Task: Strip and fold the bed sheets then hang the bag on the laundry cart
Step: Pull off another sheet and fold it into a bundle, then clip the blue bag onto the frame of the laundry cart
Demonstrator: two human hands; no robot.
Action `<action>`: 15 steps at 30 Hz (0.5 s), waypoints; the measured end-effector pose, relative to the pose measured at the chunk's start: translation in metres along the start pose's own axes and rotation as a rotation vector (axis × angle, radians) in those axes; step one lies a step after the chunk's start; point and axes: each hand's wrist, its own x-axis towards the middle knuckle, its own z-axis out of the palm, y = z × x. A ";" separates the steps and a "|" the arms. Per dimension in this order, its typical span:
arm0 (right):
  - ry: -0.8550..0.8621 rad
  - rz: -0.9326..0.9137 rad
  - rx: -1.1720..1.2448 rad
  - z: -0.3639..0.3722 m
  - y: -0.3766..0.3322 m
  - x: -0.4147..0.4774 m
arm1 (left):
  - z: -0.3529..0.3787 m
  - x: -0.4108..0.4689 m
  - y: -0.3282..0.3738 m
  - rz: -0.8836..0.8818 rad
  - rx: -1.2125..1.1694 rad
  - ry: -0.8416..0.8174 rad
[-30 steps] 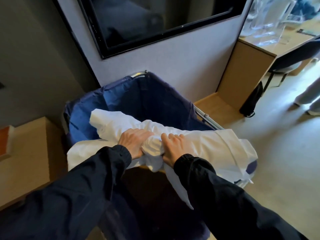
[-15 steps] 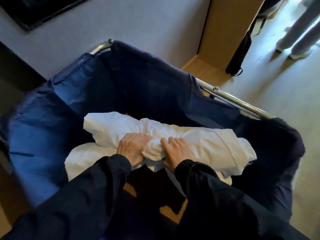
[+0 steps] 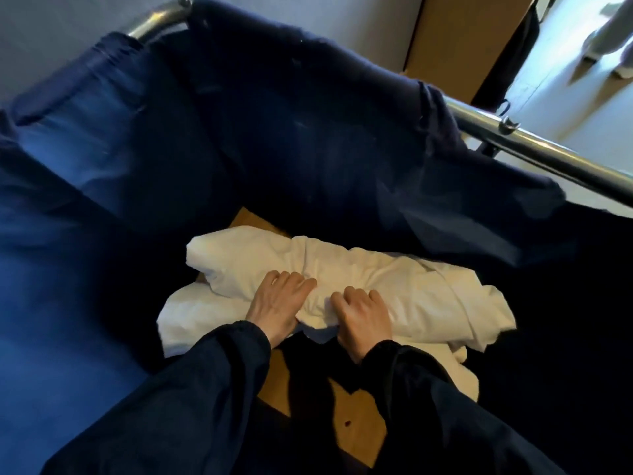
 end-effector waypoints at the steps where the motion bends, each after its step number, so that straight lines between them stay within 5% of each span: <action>1: -0.041 -0.037 -0.025 0.003 -0.004 -0.002 | 0.006 -0.004 0.000 0.019 0.001 -0.060; 15: -0.295 0.067 0.064 -0.042 -0.011 -0.057 | -0.037 -0.047 0.049 -0.076 -0.075 -0.145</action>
